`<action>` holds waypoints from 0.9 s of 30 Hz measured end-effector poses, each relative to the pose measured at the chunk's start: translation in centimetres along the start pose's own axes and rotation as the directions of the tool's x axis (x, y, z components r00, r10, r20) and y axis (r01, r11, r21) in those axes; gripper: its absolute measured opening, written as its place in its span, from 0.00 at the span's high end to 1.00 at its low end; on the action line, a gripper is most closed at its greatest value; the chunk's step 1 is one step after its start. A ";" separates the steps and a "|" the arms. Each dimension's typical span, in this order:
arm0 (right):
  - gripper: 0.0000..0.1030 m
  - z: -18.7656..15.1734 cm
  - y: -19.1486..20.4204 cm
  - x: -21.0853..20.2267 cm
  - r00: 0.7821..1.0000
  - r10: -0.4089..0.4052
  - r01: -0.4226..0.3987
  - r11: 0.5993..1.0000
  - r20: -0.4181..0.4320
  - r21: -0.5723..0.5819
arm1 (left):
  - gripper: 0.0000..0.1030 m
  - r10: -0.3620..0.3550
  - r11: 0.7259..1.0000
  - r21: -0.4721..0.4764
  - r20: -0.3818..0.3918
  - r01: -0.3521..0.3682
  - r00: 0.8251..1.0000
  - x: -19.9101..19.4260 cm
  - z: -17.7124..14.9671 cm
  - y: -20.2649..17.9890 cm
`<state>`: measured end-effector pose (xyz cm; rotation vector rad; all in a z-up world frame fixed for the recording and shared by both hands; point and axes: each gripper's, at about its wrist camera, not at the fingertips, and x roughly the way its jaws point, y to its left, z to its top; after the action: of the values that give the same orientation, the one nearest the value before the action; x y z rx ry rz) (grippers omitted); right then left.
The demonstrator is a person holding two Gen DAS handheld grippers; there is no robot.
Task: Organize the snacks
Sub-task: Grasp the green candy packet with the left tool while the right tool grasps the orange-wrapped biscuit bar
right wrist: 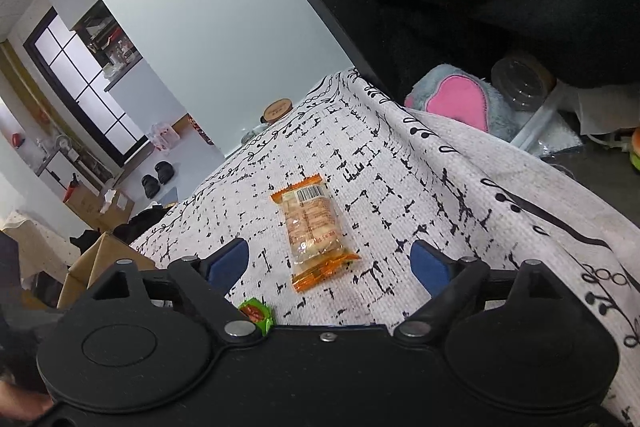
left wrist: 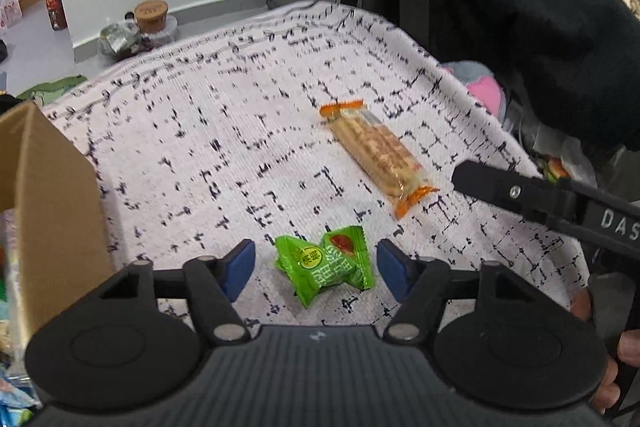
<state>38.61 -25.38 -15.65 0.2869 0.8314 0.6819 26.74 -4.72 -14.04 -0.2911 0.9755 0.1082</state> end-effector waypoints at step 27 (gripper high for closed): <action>0.28 0.3 2.6 5.0 0.999 -0.010 0.003 0.989 -0.045 -0.146 | 0.66 0.100 0.993 -0.068 0.053 -0.096 0.994 -1.6 1.0 3.1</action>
<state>40.09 -20.16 -17.08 0.1369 0.8211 0.7417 25.92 -1.38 -12.82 -0.2989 0.9313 0.2373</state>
